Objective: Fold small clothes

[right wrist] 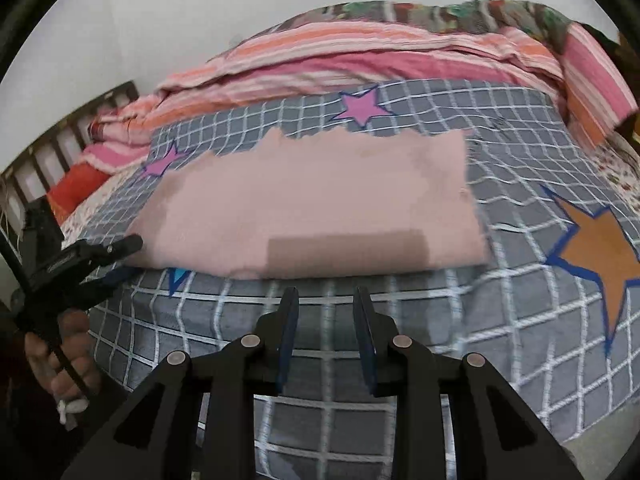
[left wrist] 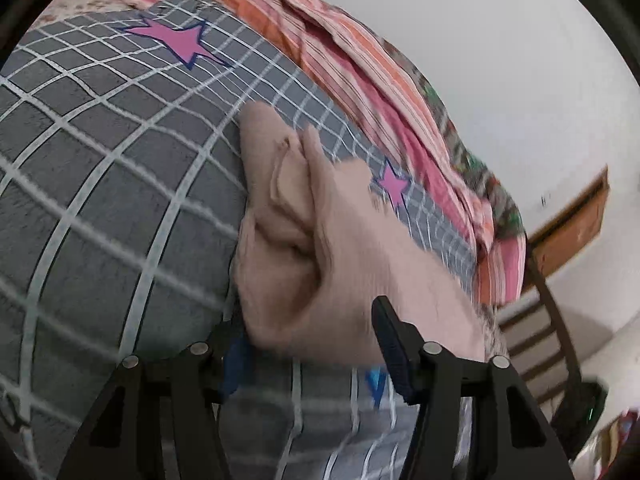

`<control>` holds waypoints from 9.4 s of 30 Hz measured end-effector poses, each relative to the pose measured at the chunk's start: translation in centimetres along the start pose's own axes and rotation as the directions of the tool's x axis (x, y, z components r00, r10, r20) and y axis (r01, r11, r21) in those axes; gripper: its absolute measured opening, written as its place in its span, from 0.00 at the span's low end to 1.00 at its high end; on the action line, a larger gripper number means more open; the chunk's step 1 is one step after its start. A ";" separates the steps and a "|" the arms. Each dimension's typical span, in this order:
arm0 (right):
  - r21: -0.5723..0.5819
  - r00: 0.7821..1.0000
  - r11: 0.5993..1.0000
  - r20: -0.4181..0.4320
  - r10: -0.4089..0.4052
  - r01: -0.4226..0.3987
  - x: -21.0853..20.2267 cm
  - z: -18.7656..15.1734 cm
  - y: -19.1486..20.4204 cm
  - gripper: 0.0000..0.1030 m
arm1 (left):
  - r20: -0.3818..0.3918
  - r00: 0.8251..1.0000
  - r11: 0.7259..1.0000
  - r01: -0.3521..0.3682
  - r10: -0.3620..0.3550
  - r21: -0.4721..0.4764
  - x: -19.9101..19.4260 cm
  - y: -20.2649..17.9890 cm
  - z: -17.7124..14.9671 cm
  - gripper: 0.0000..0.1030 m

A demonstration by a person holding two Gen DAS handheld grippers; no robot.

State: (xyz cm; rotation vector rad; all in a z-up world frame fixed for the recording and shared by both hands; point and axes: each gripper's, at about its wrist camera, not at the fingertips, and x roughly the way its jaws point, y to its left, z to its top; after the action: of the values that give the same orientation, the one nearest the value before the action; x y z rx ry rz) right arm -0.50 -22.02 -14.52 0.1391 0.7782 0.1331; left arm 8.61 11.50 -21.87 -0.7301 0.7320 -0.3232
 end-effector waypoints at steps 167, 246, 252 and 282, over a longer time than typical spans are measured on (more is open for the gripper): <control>-0.050 0.999 0.998 0.008 0.049 -0.049 16.6 16.9 -5.0 0.30 | 0.004 0.952 0.870 -0.282 0.307 0.405 16.3 -11.9 12.4 0.48; -0.042 0.987 0.987 -0.011 0.158 -0.158 10.6 10.7 -7.0 0.05 | 0.016 0.984 0.810 -0.155 0.177 0.566 8.6 -16.7 -1.9 0.74; -0.056 0.985 0.985 0.058 0.165 -0.162 9.7 11.9 -6.9 0.19 | 0.029 0.984 0.797 -0.160 0.176 0.583 8.1 -16.5 -1.6 0.75; -0.010 0.974 0.991 0.184 0.134 -0.134 9.8 16.6 -5.3 0.28 | 0.107 0.961 0.815 -0.274 0.255 0.511 10.5 -15.5 4.6 0.71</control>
State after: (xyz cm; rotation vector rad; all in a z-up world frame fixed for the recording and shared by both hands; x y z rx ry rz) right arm 18.45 -26.80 -10.47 0.2034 0.5837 0.2438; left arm 18.98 -2.59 -13.80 -0.1082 0.6616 -0.2369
